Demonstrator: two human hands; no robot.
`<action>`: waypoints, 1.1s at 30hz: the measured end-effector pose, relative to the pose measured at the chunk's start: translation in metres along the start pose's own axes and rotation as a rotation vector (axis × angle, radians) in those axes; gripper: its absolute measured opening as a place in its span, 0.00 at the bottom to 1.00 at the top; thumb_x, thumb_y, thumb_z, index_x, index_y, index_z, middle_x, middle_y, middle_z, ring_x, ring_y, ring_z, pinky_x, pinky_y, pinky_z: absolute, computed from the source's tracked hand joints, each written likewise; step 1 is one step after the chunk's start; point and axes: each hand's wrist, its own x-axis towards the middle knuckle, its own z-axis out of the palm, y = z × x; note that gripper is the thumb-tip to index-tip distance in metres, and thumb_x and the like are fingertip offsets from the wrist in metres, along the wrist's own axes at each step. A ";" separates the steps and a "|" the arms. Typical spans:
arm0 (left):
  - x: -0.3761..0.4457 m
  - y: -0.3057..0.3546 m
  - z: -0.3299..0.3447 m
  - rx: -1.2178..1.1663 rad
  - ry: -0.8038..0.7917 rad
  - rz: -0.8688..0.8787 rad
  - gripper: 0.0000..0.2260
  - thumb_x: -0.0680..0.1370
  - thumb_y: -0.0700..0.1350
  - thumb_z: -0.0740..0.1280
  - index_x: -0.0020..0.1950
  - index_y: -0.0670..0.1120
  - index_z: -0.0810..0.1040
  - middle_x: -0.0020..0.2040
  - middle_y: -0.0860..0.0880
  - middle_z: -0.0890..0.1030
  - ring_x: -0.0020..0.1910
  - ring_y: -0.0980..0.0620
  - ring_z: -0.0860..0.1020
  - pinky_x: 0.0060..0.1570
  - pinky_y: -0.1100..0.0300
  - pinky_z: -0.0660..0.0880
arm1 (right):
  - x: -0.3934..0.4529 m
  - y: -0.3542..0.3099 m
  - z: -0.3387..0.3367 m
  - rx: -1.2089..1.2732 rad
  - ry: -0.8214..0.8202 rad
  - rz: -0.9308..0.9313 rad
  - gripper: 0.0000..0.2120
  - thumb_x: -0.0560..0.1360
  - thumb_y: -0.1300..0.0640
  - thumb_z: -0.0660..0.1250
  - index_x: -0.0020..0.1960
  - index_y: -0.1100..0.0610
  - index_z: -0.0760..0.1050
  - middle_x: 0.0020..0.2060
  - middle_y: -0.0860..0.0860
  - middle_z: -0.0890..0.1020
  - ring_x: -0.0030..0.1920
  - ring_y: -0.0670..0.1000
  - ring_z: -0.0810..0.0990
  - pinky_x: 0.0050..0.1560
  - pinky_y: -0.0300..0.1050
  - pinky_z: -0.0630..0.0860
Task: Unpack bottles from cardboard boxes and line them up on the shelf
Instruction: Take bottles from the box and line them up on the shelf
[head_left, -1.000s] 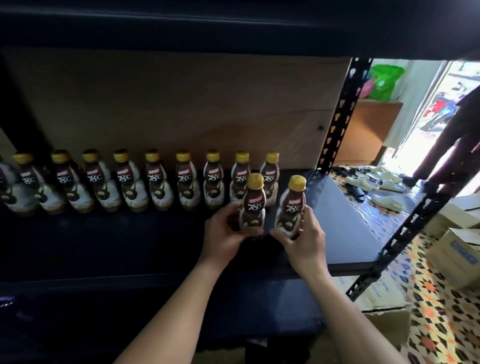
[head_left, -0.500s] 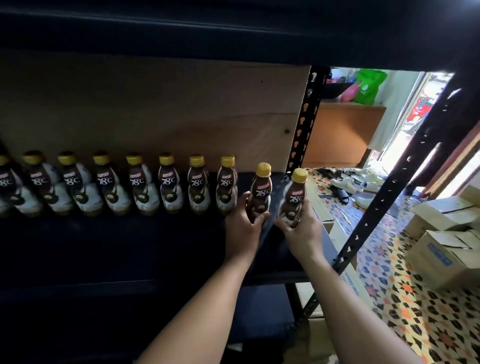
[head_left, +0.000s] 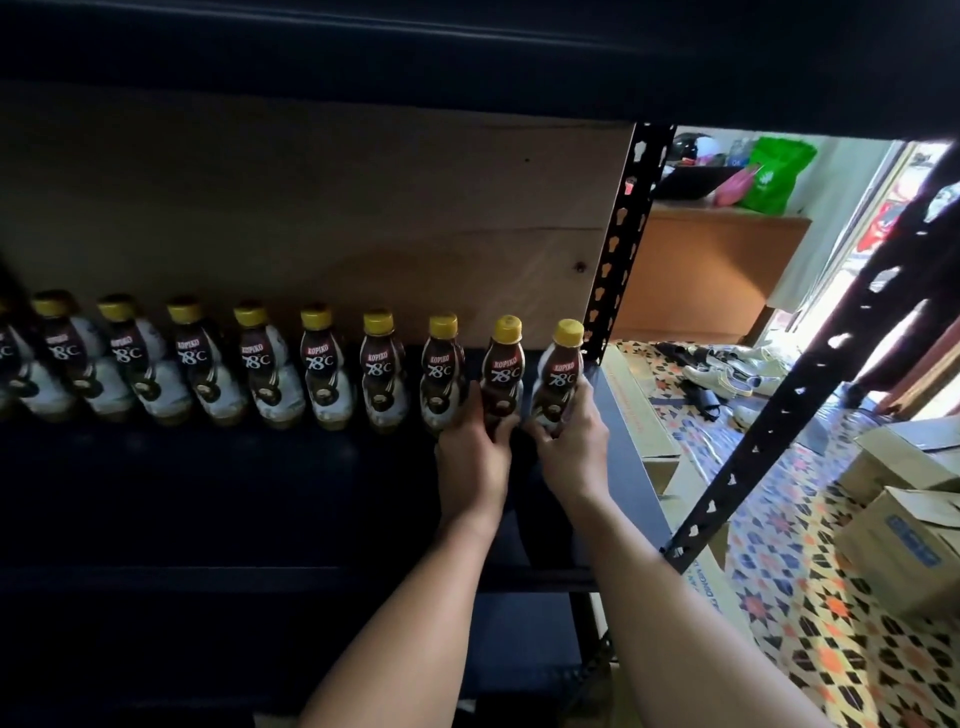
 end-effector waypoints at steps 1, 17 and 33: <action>0.000 0.001 -0.001 0.019 0.005 0.012 0.26 0.78 0.48 0.74 0.74 0.45 0.74 0.67 0.42 0.81 0.63 0.43 0.81 0.61 0.54 0.76 | -0.001 0.000 0.002 -0.001 -0.001 -0.010 0.36 0.70 0.65 0.75 0.73 0.50 0.64 0.57 0.54 0.80 0.58 0.58 0.79 0.60 0.57 0.77; 0.002 -0.008 0.002 -0.006 0.029 0.003 0.23 0.77 0.53 0.73 0.71 0.52 0.76 0.64 0.48 0.83 0.62 0.49 0.82 0.60 0.51 0.80 | -0.013 -0.005 -0.004 0.073 0.001 -0.107 0.45 0.72 0.68 0.71 0.82 0.49 0.54 0.69 0.52 0.71 0.69 0.49 0.68 0.67 0.36 0.60; 0.004 -0.010 0.003 -0.006 0.037 0.027 0.19 0.76 0.50 0.76 0.65 0.47 0.81 0.60 0.46 0.85 0.60 0.47 0.82 0.60 0.50 0.79 | -0.009 0.001 0.000 0.022 -0.010 -0.088 0.47 0.72 0.72 0.68 0.83 0.49 0.50 0.71 0.54 0.70 0.70 0.54 0.69 0.68 0.42 0.63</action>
